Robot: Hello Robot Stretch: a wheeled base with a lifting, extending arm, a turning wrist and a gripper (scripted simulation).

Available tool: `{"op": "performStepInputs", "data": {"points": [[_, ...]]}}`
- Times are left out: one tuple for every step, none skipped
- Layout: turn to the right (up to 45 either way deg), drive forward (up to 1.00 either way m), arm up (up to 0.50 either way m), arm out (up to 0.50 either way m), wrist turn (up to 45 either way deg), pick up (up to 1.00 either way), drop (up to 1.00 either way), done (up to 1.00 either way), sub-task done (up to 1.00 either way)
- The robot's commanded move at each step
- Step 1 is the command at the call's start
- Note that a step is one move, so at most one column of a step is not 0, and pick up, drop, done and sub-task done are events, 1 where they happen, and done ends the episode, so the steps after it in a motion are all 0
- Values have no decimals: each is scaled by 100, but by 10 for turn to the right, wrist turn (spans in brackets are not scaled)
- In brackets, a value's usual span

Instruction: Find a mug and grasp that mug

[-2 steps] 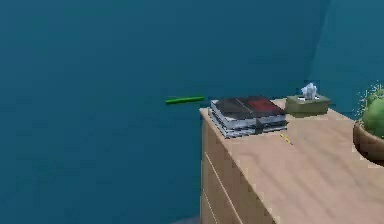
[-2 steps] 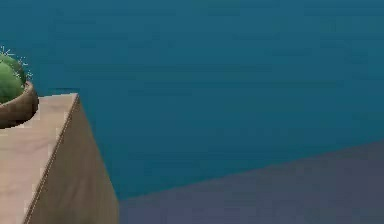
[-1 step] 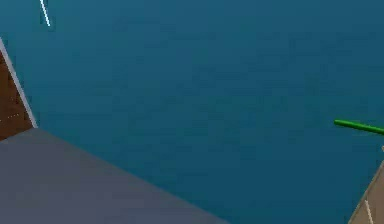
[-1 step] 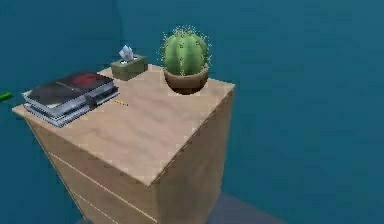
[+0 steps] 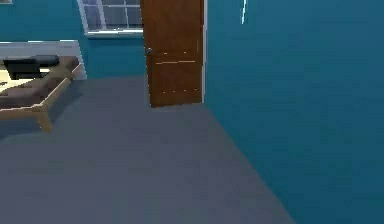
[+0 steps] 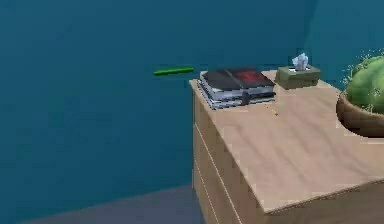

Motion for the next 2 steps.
{"op": "performStepInputs", "data": {"points": [[-360,0,0,0,0,0,0,0,0],[0,5,0,0,0,0,0,0,0]]}}
